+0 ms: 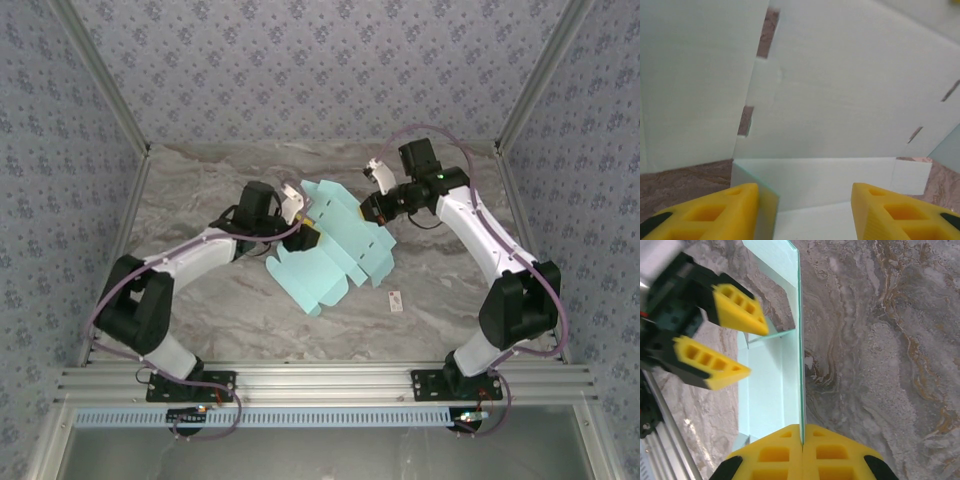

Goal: Fold the paper box

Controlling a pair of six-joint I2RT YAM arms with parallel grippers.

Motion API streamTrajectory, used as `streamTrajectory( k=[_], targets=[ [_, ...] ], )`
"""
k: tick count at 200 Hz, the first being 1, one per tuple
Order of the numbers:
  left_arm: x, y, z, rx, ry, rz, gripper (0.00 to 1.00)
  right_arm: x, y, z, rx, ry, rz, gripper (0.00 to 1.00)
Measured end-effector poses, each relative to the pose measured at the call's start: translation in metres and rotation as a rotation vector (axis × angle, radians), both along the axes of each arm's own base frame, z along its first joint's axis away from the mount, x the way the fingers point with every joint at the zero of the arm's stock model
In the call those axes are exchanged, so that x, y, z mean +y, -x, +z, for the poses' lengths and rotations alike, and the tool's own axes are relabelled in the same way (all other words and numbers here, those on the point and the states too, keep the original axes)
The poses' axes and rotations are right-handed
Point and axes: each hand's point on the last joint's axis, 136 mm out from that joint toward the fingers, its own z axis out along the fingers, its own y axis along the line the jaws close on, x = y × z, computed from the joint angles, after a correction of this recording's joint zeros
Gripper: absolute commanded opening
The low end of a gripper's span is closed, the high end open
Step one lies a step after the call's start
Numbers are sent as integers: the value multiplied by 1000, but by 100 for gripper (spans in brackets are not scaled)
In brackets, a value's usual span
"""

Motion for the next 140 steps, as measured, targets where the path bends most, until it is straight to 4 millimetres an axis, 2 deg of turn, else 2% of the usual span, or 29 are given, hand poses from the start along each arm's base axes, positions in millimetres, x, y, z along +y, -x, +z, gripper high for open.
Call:
streamTrajectory(
  k=[28, 52, 84, 140],
  targets=[
    [10, 4, 45, -75, 73, 4, 55, 9, 5, 0, -31, 20, 45, 2],
    [21, 0, 67, -93, 112, 27, 56, 17, 8, 6, -57, 17, 83, 2],
    [26, -11, 78, -81, 127, 54, 57, 23, 9, 12, -79, 4, 113, 3],
    [22, -21, 79, -35, 144, 45, 56, 31, 16, 15, -87, -6, 157, 2]
  ],
)
